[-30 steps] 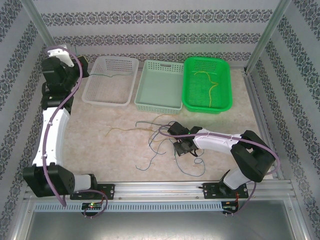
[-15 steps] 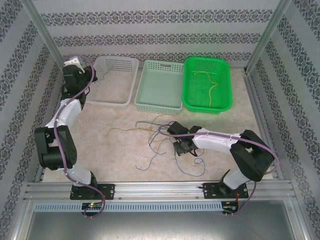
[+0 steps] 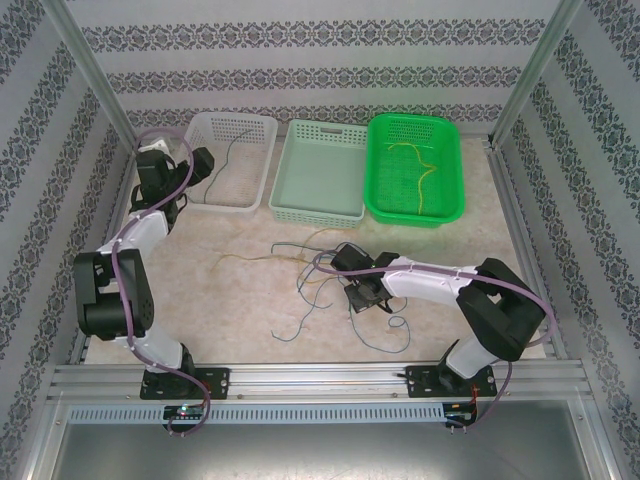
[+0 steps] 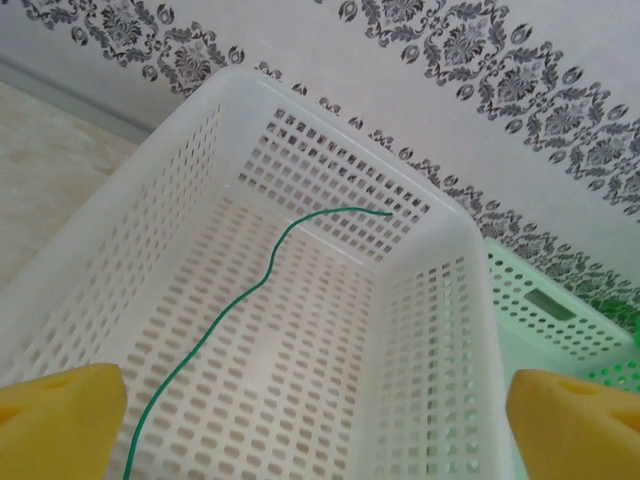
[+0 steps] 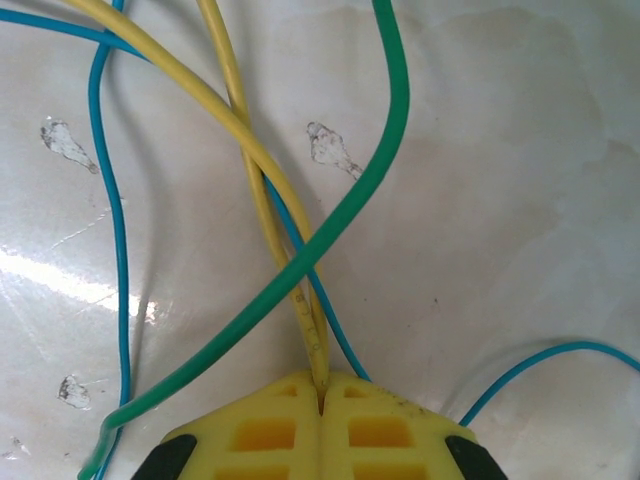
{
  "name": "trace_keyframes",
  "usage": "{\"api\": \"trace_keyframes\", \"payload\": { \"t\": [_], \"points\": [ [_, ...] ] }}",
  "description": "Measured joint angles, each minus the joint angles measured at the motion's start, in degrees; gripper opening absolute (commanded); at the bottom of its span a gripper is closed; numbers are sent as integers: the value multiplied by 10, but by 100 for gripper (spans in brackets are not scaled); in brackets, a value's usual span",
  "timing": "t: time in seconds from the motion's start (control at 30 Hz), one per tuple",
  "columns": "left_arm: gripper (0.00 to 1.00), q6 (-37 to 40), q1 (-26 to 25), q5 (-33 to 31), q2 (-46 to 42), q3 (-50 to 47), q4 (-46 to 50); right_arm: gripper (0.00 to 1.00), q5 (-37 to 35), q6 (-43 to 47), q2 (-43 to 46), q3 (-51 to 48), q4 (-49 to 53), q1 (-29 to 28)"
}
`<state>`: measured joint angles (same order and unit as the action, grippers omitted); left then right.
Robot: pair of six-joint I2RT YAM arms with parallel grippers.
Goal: Untangle the cables
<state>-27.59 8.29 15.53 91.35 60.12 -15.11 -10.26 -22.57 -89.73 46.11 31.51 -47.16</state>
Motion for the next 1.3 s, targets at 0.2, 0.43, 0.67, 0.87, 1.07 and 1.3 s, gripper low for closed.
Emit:
{"api": "trace_keyframes", "payload": {
  "t": [0.2, 0.43, 0.67, 0.87, 1.07, 1.3],
  "points": [
    [100, 19, -16, -39, -123, -1, 74, 55, 8, 3, 36, 0, 0, -12],
    [100, 16, -21, -68, -222, -10, 148, 67, 12, 20, 136, 9, 10, -15],
    [100, 1, -28, -59, -246, -64, 196, 68, 19, 51, 177, 33, 30, -15],
    [100, -22, -33, -49, -267, -107, 214, 62, 13, 137, 108, 139, 25, -15],
    [100, -48, -34, -53, -287, -131, 226, 50, 18, 222, -64, 302, 19, -15],
    [100, -89, -34, -38, -307, -162, 224, 50, 39, 293, -198, 382, 33, -15]
  ]
}}
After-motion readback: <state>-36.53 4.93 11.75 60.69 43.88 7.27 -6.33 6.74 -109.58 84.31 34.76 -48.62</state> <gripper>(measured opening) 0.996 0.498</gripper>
